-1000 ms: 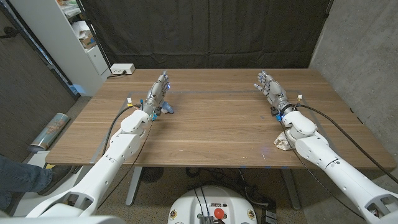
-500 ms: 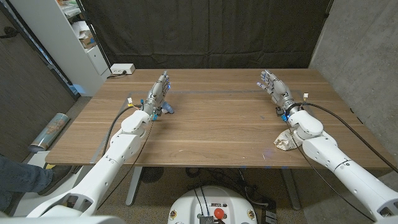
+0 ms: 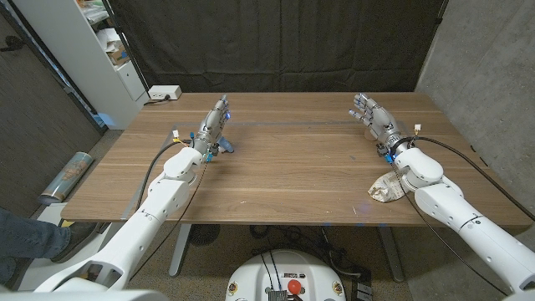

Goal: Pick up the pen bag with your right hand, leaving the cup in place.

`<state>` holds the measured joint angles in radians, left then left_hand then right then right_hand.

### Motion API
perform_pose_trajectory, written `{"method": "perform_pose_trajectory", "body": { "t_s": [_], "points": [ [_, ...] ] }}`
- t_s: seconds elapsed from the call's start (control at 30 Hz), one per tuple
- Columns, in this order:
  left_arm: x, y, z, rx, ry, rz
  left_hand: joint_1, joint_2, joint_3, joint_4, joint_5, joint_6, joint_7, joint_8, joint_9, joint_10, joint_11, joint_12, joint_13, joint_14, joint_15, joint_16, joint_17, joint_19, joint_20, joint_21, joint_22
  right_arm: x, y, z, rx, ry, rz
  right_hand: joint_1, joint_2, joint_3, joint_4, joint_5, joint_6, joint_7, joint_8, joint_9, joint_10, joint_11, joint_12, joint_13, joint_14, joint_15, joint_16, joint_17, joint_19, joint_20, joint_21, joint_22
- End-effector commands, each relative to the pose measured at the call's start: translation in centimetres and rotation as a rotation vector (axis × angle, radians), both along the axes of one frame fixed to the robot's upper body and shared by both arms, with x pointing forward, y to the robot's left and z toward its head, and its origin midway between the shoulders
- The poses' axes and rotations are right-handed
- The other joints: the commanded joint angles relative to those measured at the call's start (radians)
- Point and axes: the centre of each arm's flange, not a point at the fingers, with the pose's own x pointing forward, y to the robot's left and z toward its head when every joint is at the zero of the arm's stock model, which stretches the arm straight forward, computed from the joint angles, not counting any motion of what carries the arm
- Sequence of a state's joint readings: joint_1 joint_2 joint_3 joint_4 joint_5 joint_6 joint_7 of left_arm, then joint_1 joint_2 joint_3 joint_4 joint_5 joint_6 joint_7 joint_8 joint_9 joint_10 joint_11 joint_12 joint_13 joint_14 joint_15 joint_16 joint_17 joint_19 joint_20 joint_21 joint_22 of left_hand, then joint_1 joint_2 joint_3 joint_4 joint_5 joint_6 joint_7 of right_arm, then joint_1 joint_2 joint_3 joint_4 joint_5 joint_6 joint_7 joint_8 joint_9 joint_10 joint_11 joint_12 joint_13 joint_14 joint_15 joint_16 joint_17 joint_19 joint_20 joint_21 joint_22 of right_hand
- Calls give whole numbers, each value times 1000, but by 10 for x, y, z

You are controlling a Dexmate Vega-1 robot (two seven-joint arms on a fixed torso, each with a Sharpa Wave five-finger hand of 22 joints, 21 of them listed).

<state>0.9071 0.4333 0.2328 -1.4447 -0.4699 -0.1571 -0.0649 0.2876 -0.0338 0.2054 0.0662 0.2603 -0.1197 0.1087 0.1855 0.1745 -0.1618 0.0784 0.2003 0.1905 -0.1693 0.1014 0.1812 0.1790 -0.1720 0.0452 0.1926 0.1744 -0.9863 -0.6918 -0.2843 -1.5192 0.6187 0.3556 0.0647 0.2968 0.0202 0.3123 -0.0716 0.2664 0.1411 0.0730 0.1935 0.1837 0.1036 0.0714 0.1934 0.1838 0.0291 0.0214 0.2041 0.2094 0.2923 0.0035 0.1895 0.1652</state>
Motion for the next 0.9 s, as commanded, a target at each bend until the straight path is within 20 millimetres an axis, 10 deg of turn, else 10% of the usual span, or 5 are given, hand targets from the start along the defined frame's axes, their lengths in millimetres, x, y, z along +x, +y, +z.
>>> {"method": "perform_pose_trajectory", "body": {
  "t_s": [0.03,0.9],
  "points": [
    [2,1,-3,15,14,2,5,4,3,-5,0,-5,-5,4,4,-4,1,4,3,-46,-1,5,3,-32,6,-1,4,-7,-9,5,-29,-12,-12,4,-1,0,-5,4,6,-8,3,5,8,0,5,5,8,3,6,-1,8,-2,6,4],
    [8,0,8,35,10,-8,9,7,2,-9,-2,-2,-4,4,4,-7,3,4,3,-47,1,5,3,-34,5,0,4,-23,-17,19,-79,-48,-31,4,2,-1,-7,4,9,-11,4,6,9,-6,5,6,20,3,9,-1,26,-1,8,3]
  ]
}}
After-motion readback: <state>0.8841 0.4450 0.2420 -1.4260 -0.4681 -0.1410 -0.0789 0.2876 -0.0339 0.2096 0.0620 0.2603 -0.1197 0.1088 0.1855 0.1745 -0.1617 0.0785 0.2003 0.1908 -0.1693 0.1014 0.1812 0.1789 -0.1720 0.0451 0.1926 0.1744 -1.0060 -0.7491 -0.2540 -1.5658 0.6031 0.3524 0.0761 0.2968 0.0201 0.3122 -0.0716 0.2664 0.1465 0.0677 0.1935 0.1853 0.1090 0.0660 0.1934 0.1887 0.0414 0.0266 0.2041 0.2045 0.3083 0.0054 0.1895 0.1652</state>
